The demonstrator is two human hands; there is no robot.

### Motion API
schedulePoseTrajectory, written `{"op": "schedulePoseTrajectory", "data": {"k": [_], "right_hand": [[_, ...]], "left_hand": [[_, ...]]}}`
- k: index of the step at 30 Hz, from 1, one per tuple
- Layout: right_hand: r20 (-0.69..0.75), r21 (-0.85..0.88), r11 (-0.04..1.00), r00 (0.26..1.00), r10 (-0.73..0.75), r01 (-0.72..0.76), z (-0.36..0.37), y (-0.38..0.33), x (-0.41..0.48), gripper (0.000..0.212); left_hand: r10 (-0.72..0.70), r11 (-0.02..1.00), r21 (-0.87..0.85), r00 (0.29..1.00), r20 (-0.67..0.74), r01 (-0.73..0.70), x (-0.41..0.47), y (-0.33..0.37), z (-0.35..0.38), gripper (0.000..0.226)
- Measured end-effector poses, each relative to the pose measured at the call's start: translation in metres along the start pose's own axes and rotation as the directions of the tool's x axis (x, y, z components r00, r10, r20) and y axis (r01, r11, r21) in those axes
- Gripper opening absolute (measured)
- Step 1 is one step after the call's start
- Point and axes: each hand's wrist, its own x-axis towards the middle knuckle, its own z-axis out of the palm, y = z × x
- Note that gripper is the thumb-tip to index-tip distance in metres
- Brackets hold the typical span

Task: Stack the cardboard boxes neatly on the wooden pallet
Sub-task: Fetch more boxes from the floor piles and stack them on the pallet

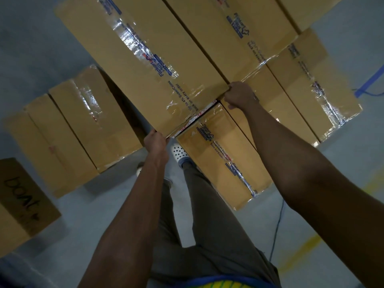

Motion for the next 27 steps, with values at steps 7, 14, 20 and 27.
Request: {"op": "schedulePoseTrajectory", "data": {"k": [7, 14, 20, 27], "right_hand": [[-0.061, 0.062, 0.997, 0.997, 0.045, -0.041, 0.007, 0.007, -0.011, 0.043], [-0.001, 0.242, 0.967, 0.996, 0.085, -0.083, 0.023, 0.017, -0.008, 0.053], [0.069, 0.377, 0.910, 0.985, 0.158, -0.173, 0.037, 0.032, -0.001, 0.076], [-0.229, 0.346, 0.928, 0.947, 0.227, -0.139, 0.036, 0.022, -0.027, 0.066]], "left_hand": [[0.017, 1.000, 0.025, 1.000, -0.014, -0.017, -0.006, -0.004, 0.001, 0.035], [0.003, 1.000, 0.029, 1.000, 0.017, -0.004, -0.003, -0.006, -0.001, 0.040], [-0.001, 0.998, 0.059, 0.999, 0.050, -0.002, -0.008, -0.006, 0.001, 0.034], [0.060, 0.974, 0.209, 0.988, 0.140, -0.089, -0.018, -0.011, 0.003, 0.024]]}}
